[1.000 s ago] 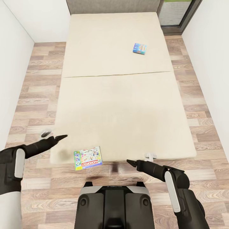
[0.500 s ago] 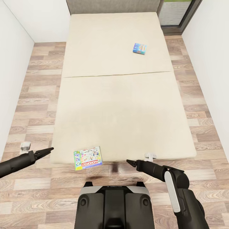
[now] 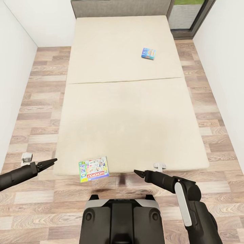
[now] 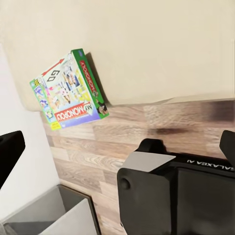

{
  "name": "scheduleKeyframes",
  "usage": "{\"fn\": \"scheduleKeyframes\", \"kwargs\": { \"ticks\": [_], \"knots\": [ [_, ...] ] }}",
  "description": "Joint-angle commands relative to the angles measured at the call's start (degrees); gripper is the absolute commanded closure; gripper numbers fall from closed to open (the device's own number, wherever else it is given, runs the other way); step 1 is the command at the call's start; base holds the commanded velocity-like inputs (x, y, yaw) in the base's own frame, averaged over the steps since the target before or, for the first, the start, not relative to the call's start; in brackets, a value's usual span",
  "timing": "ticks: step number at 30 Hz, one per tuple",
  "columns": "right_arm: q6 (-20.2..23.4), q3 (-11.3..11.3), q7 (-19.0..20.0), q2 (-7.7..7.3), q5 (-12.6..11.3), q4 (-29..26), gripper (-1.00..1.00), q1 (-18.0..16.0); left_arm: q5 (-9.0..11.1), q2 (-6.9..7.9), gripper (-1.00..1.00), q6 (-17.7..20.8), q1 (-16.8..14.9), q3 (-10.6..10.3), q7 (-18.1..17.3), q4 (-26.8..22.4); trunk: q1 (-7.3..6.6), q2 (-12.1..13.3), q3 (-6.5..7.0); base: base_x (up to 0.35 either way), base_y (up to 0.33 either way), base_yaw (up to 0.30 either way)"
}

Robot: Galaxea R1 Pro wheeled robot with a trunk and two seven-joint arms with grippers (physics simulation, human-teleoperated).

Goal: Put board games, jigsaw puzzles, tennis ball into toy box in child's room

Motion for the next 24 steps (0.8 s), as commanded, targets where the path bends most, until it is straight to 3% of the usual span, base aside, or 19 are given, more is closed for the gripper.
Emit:
{"fn": "scheduleKeyframes", "kwargs": {
  "ticks": [1, 11, 24],
  "knots": [
    [0.4, -0.14, 0.11, 0.07, -0.17, -0.04, -1.0, -0.03, 0.09, 0.0, -1.0, 0.38, -0.02, 0.01, -0.12, 0.0, 0.04, -0.08, 0.03, 0.0, 0.0, 0.0],
    [0.25, -0.19, 0.1, 0.0, -0.08, -0.01, -1.0, -0.03, -0.01, -0.08, -1.0, 0.21, -0.04, 0.06, 0.44, 0.01, 0.04, -0.08, 0.96, 0.0, 0.0, 0.0],
    [-2.92, -0.19, 0.13, 0.0, -0.16, 0.04, -1.0, -0.03, -0.25, -0.3, -1.0, -2.85, -0.04, -0.2, 1.94, 0.1, 0.04, -0.08, 2.17, 0.0, 0.0, 0.0]
  ]
}}
